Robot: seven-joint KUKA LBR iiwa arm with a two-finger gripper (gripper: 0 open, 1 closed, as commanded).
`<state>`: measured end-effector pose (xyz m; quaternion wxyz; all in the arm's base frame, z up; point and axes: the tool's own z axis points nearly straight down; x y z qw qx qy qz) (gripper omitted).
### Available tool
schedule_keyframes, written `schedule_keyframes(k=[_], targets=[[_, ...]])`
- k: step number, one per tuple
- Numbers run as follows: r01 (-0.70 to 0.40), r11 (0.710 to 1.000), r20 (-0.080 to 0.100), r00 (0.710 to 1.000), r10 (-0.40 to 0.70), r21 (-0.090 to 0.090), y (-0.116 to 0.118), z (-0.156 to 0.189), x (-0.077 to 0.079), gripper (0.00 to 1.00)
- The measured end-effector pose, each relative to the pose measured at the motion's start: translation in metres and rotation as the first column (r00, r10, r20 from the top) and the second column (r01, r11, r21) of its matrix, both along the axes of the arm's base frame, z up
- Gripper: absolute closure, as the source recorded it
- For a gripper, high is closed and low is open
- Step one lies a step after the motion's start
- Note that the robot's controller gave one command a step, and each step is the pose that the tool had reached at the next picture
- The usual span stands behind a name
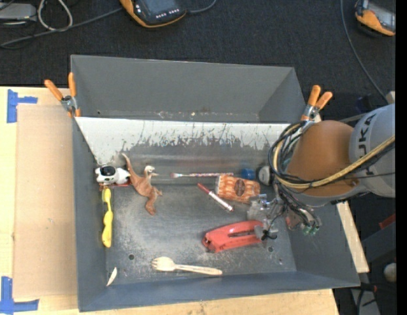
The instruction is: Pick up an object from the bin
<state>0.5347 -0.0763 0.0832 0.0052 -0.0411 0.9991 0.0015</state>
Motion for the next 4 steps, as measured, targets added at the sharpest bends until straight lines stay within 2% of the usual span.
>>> schedule_keyframes(k=[1, 2, 3, 4], targets=[[0.001, 1.000, 0.000, 1.000, -0.001, 0.000, 0.000, 0.000, 0.000, 1.00], [0.008, 1.000, 0.003, 1.000, -0.008, 0.000, 0.022, 0.003, 0.001, 1.00], [-0.082, 0.997, -0.002, 0.997, 0.082, -0.003, 0.020, -0.002, 0.024, 1.00], [-0.053, 0.999, -0.003, 0.999, 0.053, 0.000, 0.030, 0.058, 0.017, 1.00]])
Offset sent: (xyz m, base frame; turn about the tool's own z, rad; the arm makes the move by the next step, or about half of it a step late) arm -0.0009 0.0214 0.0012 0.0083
